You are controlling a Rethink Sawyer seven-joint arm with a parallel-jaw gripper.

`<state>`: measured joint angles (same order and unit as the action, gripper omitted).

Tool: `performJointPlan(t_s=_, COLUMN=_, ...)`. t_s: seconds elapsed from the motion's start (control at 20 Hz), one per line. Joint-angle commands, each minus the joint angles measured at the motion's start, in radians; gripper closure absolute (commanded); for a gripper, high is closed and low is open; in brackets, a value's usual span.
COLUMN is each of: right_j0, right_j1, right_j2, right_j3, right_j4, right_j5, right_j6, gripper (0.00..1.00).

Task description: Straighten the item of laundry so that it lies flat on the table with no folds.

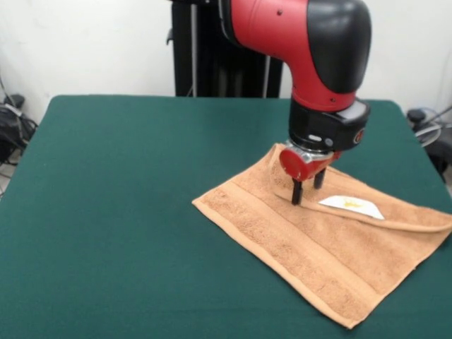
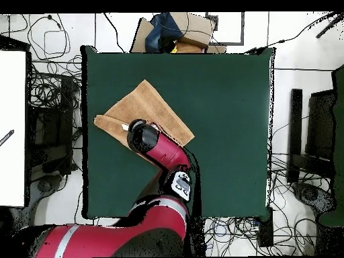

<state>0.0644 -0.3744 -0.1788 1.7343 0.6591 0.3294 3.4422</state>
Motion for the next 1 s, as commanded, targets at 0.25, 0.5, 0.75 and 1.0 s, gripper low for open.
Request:
performJointPlan(t_s=0.25, right_j0=-0.002, right_j1=0.033, right_j2=0.094, right_j3=0.053, right_j4=-0.054, right_j5=-0.066, right_j6=0.003, gripper=0.0)
performJointPlan(t_s=0.5, right_j0=-0.031, right_j1=0.029, right_j2=0.118, right_j3=0.076, right_j4=-0.077, right_j5=-0.094, right_j6=-0.013, gripper=0.0)
performJointPlan(t_s=0.75, right_j0=-0.038, right_j1=0.036, right_j2=0.126, right_j3=0.073, right_j4=-0.091, right_j5=-0.108, right_j6=-0.01, gripper=0.0)
performJointPlan(t_s=1.0, right_j0=-0.059, right_j1=0.033, right_j2=0.142, right_j3=0.088, right_j4=-0.109, right_j5=-0.125, right_j6=-0.012, gripper=0.0)
